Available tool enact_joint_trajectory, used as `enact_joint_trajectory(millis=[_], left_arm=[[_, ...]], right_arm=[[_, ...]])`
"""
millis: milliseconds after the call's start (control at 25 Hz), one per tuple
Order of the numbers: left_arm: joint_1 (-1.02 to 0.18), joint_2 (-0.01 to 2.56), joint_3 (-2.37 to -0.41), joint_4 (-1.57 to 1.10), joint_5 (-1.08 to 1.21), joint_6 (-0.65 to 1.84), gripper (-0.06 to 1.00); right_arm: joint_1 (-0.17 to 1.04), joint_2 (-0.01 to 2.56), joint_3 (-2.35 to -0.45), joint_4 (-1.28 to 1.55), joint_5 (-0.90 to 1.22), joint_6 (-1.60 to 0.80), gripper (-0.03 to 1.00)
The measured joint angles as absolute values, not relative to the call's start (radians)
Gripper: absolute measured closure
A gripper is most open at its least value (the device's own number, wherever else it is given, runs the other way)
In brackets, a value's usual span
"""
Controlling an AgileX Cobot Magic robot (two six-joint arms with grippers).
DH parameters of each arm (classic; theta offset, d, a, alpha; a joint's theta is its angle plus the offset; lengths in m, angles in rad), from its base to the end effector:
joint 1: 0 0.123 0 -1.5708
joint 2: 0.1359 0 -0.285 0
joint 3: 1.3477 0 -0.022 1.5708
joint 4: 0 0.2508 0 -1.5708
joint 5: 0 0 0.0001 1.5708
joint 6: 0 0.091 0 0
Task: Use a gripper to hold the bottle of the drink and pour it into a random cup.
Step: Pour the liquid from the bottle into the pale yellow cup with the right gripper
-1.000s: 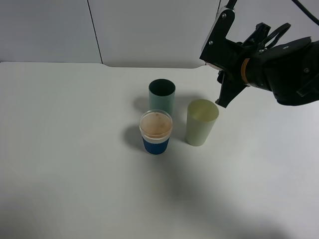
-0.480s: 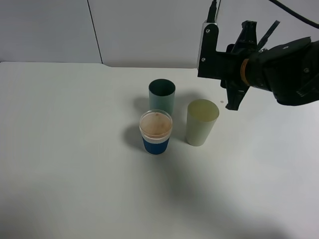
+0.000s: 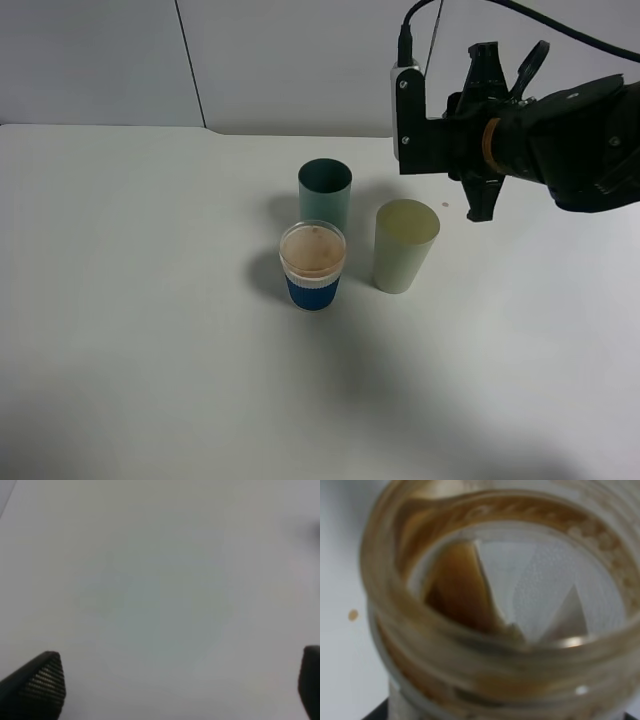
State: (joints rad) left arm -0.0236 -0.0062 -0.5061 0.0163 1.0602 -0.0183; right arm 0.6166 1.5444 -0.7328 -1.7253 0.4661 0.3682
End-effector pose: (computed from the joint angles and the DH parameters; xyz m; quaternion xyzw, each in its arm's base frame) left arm -0.0065 0.0014 0.2790 0.0019 0.8498 -0.0029 0.5270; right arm 0.2670 0.1396 0.2074 -0.6763 0.5592 -0.3503 0.3274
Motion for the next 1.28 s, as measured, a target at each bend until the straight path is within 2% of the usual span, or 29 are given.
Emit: enact_joint_trajectory(millis=[680, 1280], left_arm=[[-0.024, -0.006, -0.506, 0.016, 1.06, -0.018, 0.02], [-0.024, -0.006, -0.506, 0.016, 1.06, -0.018, 0.02]], right_arm=[[0.617, 1.544, -0.733, -1.725, 0.508, 0.119, 0.58], [0.617, 1.544, -0.733, -1.725, 0.542, 0.071, 0.58]])
